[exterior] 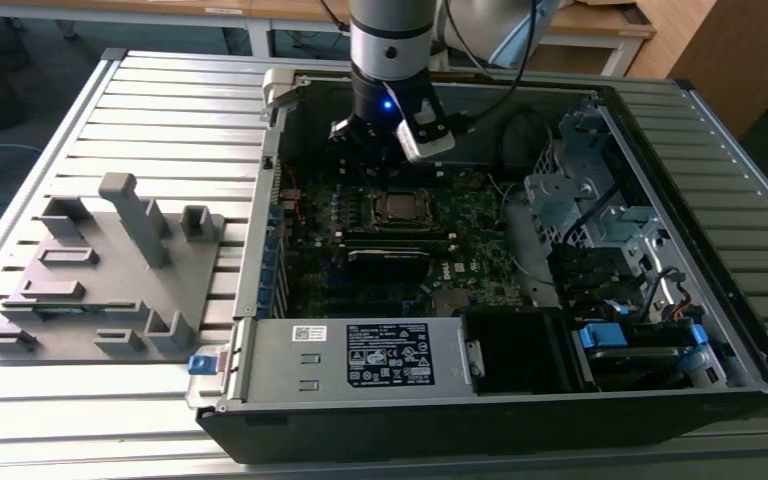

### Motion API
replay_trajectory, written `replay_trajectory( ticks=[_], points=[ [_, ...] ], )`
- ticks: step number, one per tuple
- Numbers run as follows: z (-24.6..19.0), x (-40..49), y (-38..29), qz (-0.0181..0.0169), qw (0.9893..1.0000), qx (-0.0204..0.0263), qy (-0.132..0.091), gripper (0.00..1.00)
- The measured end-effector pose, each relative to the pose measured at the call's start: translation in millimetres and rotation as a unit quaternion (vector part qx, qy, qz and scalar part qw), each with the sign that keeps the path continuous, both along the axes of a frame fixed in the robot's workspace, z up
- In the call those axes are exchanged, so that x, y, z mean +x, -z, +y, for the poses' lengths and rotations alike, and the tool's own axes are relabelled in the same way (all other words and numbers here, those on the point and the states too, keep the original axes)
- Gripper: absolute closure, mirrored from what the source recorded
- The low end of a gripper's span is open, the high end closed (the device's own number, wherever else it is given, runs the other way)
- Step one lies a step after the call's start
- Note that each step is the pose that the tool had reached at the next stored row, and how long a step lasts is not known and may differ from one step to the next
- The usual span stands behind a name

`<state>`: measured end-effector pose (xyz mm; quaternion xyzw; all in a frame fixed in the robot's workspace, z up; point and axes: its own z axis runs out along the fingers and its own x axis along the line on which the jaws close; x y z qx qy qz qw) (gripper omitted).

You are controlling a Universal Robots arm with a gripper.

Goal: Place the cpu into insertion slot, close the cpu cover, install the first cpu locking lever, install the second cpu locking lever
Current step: 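Install the first cpu locking lever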

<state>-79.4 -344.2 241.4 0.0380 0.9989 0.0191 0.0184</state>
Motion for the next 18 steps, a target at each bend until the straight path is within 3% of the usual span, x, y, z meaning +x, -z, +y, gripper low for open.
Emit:
replay_trajectory(
  ticks=[10,18],
  points=[
    [-0.1,-0.4,-0.5,-0.0001,1.0,-0.0001,0.0,0.89],
    [0.0,-0.4,-7.9,-0.0001,1.0,0.0,0.0,0.89]
  ],
)
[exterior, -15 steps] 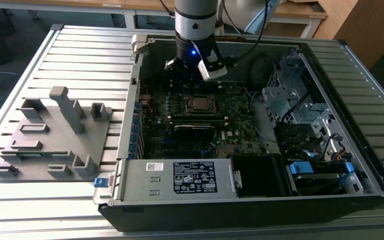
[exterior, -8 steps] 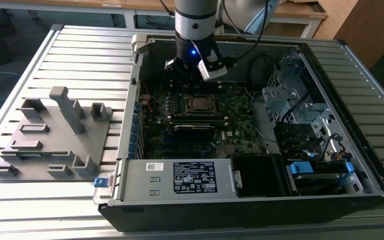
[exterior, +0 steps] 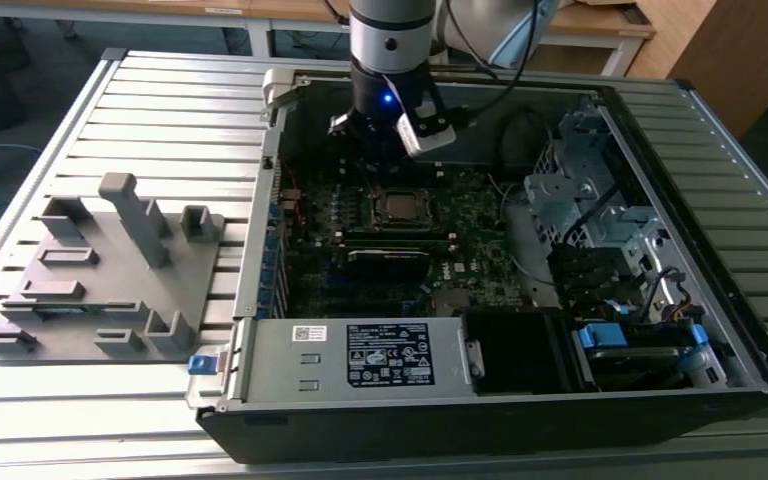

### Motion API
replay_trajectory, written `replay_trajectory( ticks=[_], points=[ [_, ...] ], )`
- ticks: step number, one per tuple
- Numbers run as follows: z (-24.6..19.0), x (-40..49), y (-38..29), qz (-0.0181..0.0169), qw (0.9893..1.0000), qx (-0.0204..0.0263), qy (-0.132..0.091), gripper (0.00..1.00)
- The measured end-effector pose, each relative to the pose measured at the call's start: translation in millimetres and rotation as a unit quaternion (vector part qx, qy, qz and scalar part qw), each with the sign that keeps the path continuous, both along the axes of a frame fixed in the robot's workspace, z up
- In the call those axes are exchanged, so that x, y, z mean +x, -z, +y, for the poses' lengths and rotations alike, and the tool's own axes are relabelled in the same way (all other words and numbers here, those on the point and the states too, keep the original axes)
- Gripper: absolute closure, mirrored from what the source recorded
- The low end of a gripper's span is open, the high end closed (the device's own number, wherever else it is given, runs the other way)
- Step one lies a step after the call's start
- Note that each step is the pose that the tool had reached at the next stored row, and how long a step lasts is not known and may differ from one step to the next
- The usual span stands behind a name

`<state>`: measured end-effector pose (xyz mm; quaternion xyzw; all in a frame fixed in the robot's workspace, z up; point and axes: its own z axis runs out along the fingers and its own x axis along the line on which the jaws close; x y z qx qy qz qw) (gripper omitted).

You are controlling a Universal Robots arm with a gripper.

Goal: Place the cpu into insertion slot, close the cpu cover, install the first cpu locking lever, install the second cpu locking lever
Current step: 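Install the first cpu locking lever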

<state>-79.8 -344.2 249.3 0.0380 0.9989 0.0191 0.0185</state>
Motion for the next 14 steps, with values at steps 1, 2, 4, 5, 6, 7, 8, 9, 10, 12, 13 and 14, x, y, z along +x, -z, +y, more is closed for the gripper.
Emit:
replay_trajectory(
  ticks=[1,2,4,5,6,7,8,9,10,12,13,14],
  points=[
    [0.0,0.0,-1.3,0.0,1.0,0.0,0.0,0.89],
    [0.0,0.0,-2.7,0.0,1.0,0.0,0.0,0.89],
    [0.0,0.0,-5.4,0.0,1.0,0.0,0.0,0.89],
    [0.0,0.0,-6.7,0.0,1.0,0.0,0.0,0.89],
    [0.0,0.0,-7.9,0.0,1.0,0.0,0.0,0.89],
    [0.0,0.0,-9.0,0.0,1.0,0.0,0.0,0.89],
    [0.0,0.0,-10.1,0.0,1.0,0.0,0.0,0.89],
    [0.0,0.0,-11.1,0.0,1.0,0.0,0.0,0.89],
    [0.0,0.0,-12.1,0.0,1.0,0.0,0.0,0.89],
    [0.0,0.0,-14.0,0.0,1.0,0.0,0.0,0.89],
    [0.0,0.0,-14.9,0.0,1.0,0.0,0.0,0.89],
    [0.0,0.0,-15.7,0.0,1.0,0.0,0.0,0.89]
  ],
)
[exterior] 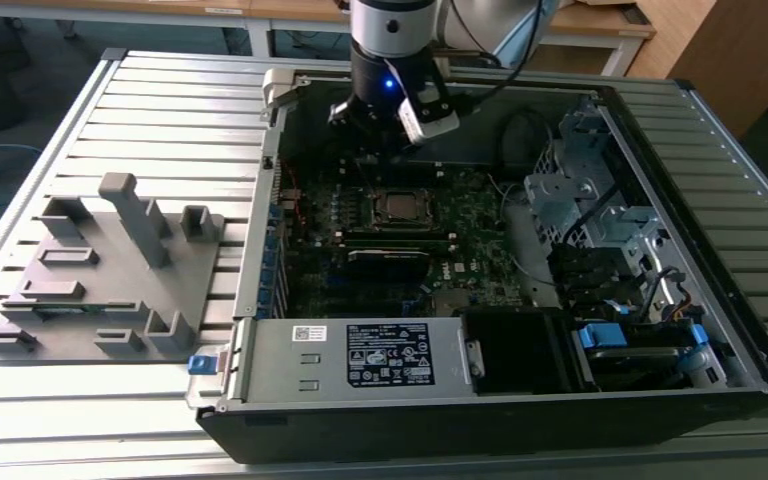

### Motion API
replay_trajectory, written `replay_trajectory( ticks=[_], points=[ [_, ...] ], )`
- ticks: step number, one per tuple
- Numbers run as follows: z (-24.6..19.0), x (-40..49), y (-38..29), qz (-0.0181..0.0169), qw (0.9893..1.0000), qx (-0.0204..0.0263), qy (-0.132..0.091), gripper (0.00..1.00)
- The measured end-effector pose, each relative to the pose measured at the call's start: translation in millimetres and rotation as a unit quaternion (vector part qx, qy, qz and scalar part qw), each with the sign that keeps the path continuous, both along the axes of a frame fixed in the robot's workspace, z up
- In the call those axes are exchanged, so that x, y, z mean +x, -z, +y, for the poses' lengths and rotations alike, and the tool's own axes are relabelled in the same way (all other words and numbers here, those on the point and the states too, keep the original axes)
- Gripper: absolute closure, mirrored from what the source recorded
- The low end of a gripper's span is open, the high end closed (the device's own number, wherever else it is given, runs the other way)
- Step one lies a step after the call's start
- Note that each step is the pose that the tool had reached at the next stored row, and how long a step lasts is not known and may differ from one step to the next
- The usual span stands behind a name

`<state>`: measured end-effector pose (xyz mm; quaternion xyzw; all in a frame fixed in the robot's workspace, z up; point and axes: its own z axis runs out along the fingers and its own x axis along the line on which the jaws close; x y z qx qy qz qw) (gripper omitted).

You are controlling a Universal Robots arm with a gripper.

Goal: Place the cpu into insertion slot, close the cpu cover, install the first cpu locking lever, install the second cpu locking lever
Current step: 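Install the first cpu locking lever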

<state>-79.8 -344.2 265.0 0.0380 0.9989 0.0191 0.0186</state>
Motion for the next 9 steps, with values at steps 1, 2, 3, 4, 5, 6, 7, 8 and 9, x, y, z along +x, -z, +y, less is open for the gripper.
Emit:
replay_trajectory(
  ticks=[1,2,3,4,5,6,7,8,9],
  points=[
    [0.0,0.0,-0.8,0.0,1.0,0.0,0.0,0.89],
    [0.0,0.0,-2.2,0.0,1.0,0.0,0.0,0.89],
    [0.0,0.0,-2.9,0.0,1.0,0.0,0.0,0.89],
    [0.0,0.0,-3.6,0.0,1.0,0.0,0.0,0.89],
    [0.0,0.0,-4.2,0.0,1.0,0.0,0.0,0.89],
    [0.0,0.0,-4.9,0.0,1.0,0.0,0.0,0.89],
    [0.0,0.0,-5.6,0.0,1.0,0.0,0.0,0.89],
    [0.0,0.0,-6.4,0.0,1.0,0.0,0.0,0.89],
    [0.0,0.0,-7.4,0.0,1.0,0.0,0.0,0.89]
  ],
)
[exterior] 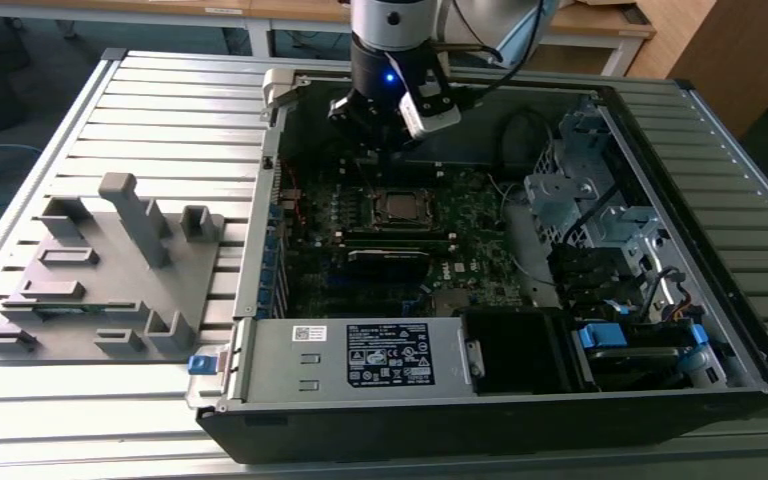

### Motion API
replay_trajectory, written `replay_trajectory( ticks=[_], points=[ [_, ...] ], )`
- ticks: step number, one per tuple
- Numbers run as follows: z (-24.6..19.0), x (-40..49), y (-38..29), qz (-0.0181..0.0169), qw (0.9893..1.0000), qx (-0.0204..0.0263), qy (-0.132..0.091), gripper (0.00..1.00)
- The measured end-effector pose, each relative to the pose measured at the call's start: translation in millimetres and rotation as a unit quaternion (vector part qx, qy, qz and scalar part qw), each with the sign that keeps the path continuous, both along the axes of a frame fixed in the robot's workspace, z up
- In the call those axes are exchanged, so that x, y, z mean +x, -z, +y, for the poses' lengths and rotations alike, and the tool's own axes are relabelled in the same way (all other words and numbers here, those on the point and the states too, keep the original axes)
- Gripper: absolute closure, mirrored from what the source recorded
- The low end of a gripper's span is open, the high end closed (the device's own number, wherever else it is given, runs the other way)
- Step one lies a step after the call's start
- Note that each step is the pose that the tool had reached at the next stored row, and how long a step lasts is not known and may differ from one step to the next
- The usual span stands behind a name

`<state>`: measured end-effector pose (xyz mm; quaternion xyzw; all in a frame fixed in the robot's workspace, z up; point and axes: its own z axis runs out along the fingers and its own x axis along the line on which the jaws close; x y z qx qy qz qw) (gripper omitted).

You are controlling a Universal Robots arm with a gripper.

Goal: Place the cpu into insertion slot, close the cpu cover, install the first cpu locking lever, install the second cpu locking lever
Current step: 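Install the first cpu locking lever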

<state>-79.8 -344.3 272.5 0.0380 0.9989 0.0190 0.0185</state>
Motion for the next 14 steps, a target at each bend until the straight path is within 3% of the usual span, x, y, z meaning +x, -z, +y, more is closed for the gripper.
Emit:
replay_trajectory(
  ticks=[4,14],
  points=[
    [0.0,0.0,-4.3,-0.0001,1.0,0.0001,0.0,0.89],
    [-0.4,-4.1,-4.1,-0.0001,1.0,0.0004,0.0,0.89]
  ],
)
